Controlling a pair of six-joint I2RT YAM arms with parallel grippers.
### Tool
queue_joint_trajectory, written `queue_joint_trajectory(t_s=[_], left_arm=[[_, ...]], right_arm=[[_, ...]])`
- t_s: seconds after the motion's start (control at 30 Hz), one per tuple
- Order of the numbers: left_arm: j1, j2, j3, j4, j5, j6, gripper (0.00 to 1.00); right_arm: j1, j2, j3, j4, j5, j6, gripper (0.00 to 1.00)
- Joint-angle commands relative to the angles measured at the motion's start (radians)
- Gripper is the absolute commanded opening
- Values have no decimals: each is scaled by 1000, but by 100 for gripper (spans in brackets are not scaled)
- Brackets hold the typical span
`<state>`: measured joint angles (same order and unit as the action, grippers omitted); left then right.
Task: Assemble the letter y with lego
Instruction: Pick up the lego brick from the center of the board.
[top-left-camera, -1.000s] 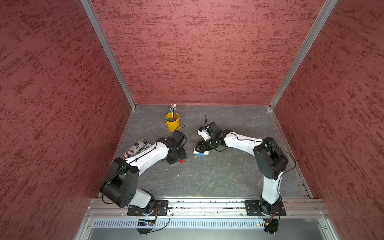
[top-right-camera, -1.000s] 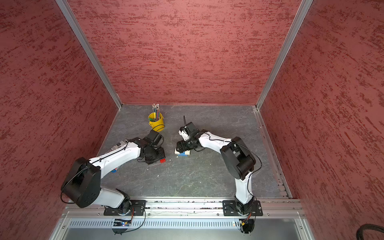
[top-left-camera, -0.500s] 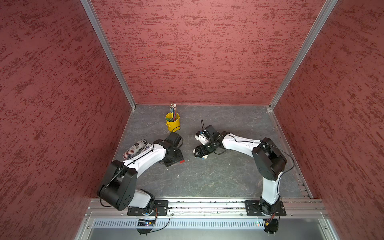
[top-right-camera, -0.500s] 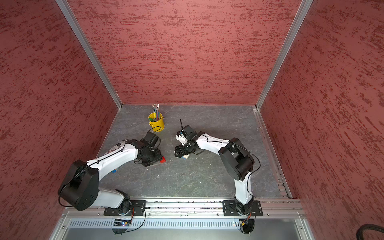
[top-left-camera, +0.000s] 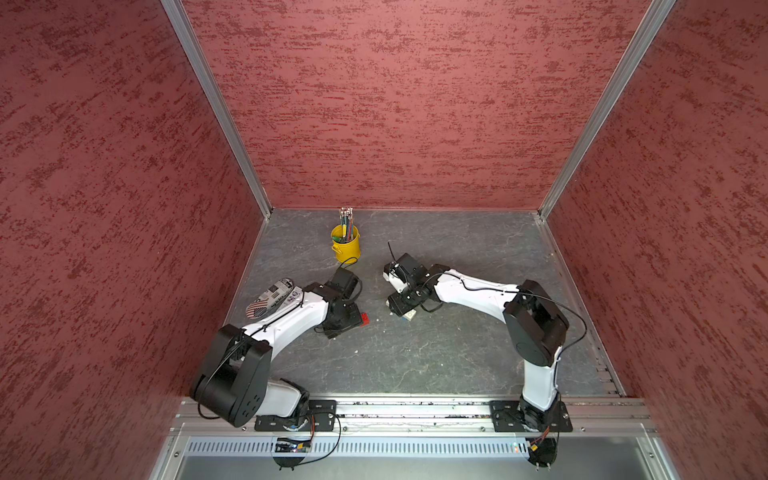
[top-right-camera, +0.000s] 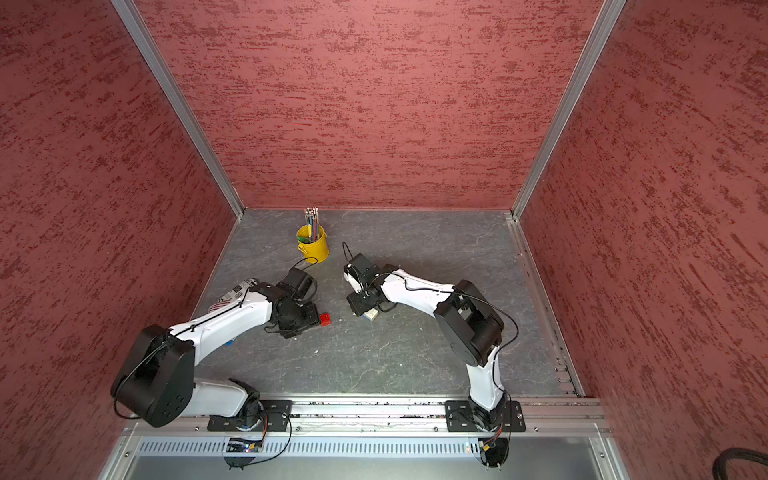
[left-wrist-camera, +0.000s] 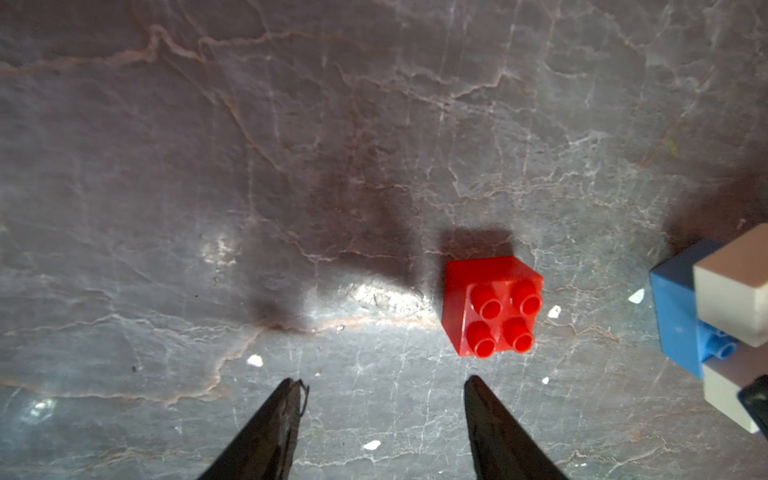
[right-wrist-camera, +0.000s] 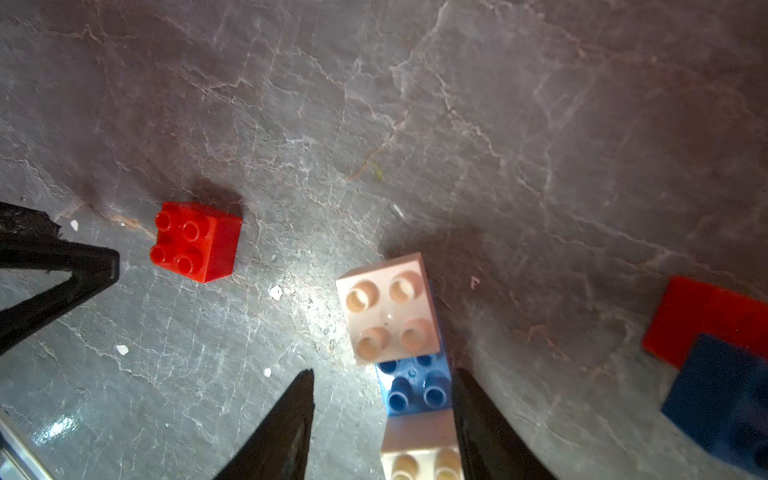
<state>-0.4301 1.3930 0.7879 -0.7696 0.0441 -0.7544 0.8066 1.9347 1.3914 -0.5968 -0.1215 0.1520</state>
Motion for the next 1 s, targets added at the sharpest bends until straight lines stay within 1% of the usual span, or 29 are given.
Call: queue_joint_trajectory(t_s=[0.0, 0.1, 0.17, 0.23, 0.43, 0.67, 0.87, 0.97], left_arm=[[10, -13, -10, -3, -16, -6, 64], [11, -10, -14, 0, -16, -8, 64], [11, -6, -16, 4, -16, -8, 64], [12, -1, -16, 6, -16, -8, 64], [12, 19, -16, 11, -15, -6, 62], [11, 44, -15, 19, -14, -5, 60], [11, 66, -13, 23, -16, -2, 58], [11, 79, -13, 29, -14, -2, 57]], right_arm=[[13, 33, 27, -40, 60, -19, 58], [23, 40, 26, -44, 90, -26, 67], [24, 43, 17, -42, 97, -31, 70], [24, 45, 15, -37, 99, -34, 70], [25, 60, 19, -23, 81, -41, 55], [25, 70, 16, -22, 67, -51, 52], [25, 77, 20, -18, 64, -59, 38], [26, 81, 21, -17, 65, -61, 39]])
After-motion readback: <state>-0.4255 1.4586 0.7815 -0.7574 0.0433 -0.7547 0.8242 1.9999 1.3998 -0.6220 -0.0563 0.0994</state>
